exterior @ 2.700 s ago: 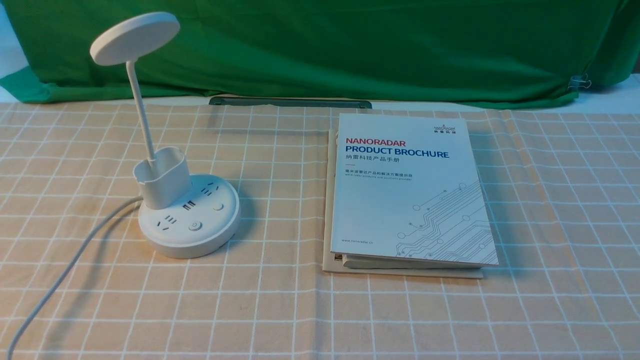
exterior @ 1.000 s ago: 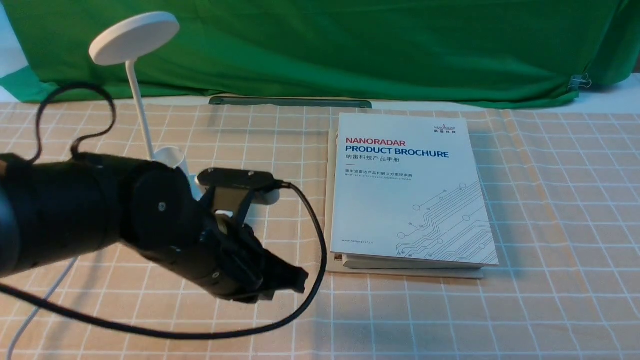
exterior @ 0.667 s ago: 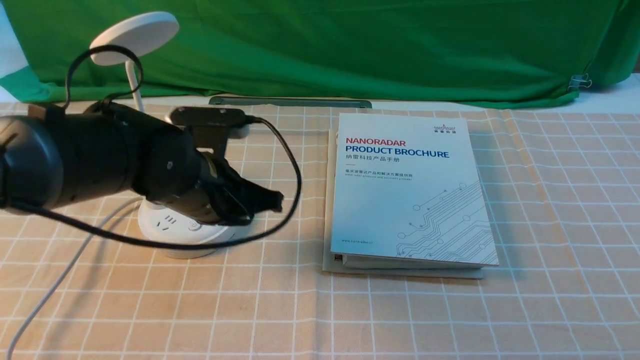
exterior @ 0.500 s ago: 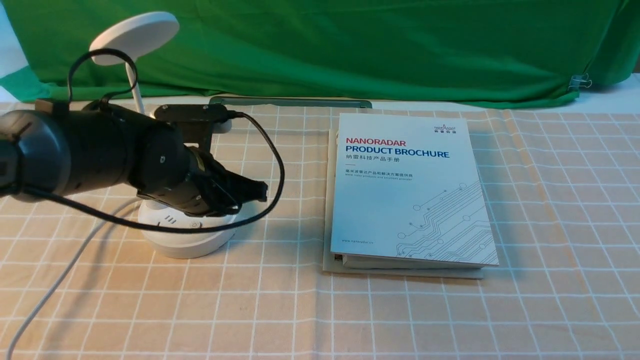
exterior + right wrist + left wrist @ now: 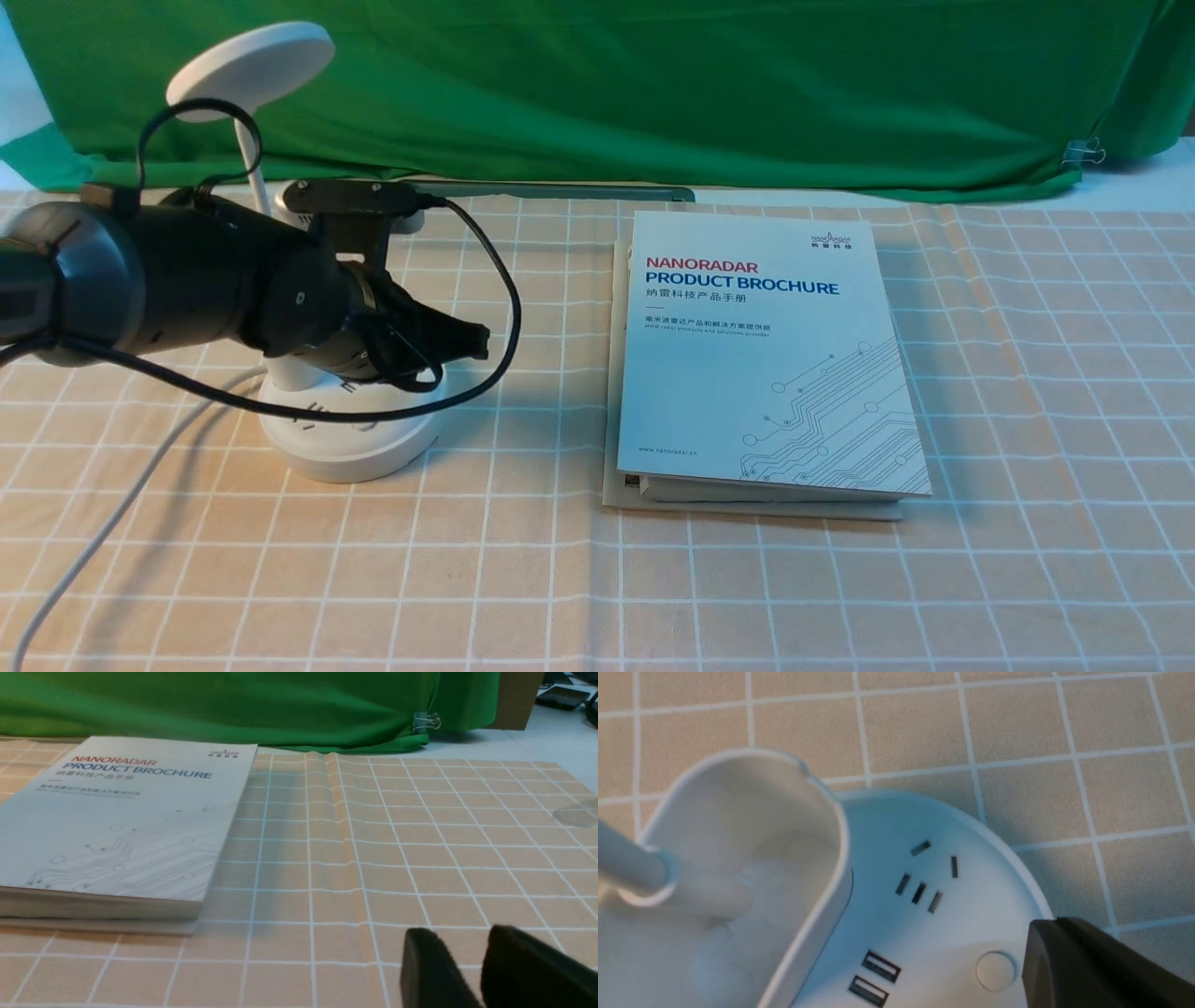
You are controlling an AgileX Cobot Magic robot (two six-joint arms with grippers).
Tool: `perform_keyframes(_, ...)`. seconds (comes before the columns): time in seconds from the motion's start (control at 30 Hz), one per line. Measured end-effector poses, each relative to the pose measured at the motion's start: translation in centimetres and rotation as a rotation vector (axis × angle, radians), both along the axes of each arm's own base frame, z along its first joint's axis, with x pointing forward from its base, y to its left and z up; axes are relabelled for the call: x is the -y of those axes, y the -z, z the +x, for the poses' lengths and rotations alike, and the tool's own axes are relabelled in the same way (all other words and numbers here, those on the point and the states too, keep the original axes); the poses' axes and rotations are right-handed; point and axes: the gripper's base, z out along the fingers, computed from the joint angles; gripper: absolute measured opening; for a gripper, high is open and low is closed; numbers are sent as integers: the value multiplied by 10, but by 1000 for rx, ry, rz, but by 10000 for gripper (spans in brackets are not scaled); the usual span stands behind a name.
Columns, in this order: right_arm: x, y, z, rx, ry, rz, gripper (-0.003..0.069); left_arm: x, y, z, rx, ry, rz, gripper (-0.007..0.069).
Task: Turn on the table lamp on the light coffee tablecloth with your hand.
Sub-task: 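Press the power button on the lamp base to turn the lamp on with the left gripper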
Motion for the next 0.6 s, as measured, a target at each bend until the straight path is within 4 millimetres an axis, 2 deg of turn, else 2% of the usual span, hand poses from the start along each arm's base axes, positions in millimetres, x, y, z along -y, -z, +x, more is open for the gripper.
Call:
perform_keyframes(0.17, 0, 0, 0, 0, 0, 0, 241, -1, 2, 1, 3, 17, 25, -1)
perform_keyframes(0.33, 0, 0, 0, 0, 0, 0, 241, -1, 17, 2, -38, 34, 67, -1)
perform_keyframes(0.6, 0, 0, 0, 0, 0, 0, 241, -1, 18, 3, -35, 39, 74, -1)
